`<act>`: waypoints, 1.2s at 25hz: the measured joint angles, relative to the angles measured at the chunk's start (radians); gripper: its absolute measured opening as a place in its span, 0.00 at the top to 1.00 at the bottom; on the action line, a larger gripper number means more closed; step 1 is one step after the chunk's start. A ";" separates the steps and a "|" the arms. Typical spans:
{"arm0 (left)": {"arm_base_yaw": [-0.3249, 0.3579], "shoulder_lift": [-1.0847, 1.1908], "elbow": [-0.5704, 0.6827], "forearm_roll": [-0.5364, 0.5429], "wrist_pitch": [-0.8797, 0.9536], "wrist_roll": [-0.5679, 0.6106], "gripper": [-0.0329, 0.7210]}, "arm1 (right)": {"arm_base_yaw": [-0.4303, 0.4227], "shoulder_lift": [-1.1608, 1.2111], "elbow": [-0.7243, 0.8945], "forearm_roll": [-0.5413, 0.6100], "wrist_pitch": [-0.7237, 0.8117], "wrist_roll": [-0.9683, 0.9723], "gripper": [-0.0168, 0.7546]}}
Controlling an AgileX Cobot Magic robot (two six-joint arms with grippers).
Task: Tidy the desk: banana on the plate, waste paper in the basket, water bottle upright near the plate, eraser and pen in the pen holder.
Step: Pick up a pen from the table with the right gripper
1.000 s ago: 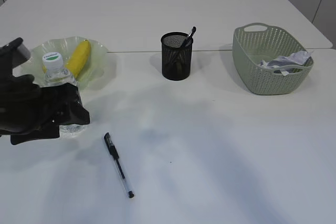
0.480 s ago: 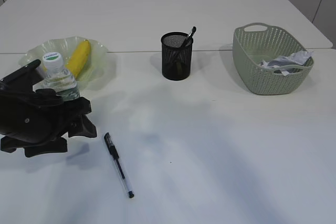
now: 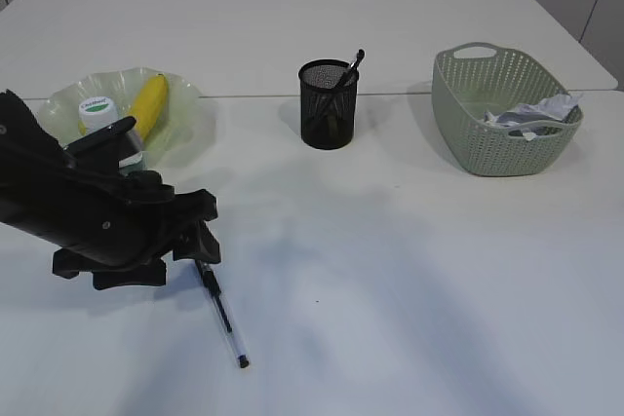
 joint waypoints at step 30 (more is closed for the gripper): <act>0.000 0.059 -0.135 0.332 0.140 -0.211 0.32 | 0.000 0.000 0.000 0.007 0.000 0.000 0.61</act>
